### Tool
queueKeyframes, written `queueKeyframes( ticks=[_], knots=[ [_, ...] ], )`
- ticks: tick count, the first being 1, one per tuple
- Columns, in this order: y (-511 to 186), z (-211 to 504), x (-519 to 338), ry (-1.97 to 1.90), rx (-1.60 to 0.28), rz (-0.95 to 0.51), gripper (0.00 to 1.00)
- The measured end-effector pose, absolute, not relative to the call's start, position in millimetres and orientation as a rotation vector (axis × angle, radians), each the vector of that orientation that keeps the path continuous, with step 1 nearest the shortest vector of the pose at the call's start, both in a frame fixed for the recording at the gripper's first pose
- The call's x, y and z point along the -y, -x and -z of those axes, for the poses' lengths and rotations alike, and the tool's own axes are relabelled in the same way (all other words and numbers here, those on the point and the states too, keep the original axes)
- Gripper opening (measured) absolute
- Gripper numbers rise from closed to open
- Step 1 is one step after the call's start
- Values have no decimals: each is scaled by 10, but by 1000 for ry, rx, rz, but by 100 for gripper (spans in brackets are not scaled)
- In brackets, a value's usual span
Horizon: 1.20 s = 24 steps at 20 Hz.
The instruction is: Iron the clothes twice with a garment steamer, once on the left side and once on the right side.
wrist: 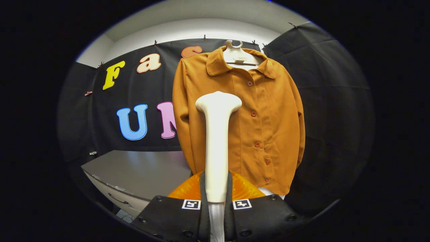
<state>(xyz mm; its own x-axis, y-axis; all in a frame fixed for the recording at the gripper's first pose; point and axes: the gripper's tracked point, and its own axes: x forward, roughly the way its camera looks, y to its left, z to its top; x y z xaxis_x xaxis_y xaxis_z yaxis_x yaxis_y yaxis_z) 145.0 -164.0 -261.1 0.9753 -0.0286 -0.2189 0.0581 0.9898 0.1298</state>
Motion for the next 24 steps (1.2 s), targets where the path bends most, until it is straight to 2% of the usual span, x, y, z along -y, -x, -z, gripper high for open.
queueKeyframes(
  ticks=[14,19,24],
  knots=[
    [-1063,3466,1627,-160,-425,68,20],
    [-838,3556,1593,-188,-461,50,20],
    [-598,3335,1566,-187,-430,35,20]
  ],
)
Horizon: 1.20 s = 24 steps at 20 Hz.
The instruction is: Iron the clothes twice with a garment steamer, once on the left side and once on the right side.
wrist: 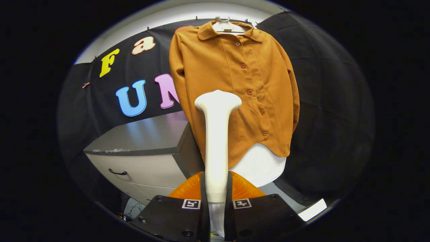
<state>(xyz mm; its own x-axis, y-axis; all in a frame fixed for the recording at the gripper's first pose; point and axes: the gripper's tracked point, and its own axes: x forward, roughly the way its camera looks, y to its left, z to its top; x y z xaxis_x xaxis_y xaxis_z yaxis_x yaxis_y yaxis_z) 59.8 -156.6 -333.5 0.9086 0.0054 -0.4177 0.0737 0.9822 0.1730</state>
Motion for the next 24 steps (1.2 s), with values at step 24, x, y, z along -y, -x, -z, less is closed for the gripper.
queueKeyframes(
  ticks=[24],
  knots=[
    [-1130,849,2702,-168,23,128,19]
  ],
)
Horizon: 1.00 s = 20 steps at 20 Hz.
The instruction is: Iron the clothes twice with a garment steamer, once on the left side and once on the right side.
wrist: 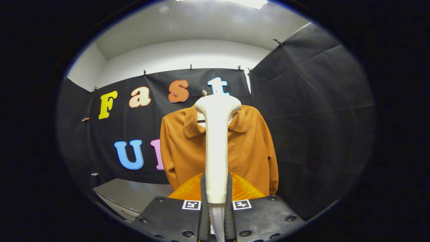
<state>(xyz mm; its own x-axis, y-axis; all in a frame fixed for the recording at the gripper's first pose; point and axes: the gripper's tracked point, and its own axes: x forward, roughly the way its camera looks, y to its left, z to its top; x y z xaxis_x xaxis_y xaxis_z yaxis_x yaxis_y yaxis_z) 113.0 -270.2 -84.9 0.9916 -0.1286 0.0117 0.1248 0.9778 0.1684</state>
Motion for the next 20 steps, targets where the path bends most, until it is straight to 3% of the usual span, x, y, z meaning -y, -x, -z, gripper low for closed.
queueKeyframes(
  ticks=[12,20],
  knots=[
    [-1701,1614,3229,-175,-74,143,19],
    [-1698,2113,3247,-207,-132,134,20]
  ],
)
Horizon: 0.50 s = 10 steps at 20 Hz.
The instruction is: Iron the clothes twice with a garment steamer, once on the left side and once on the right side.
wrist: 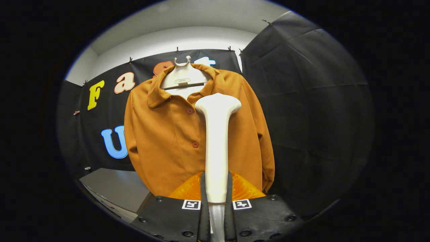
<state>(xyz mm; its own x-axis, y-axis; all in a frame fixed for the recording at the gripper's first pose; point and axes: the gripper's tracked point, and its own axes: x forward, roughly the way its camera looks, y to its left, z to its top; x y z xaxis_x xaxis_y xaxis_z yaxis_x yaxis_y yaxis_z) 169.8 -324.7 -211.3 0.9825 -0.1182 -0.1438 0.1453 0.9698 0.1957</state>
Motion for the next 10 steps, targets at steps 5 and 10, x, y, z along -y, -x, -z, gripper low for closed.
queueKeyframes(
  ticks=[5,10],
  knots=[
    [-1538,2510,3181,-232,-198,147,20],
    [-1333,2852,3113,-232,-271,164,20]
  ],
)
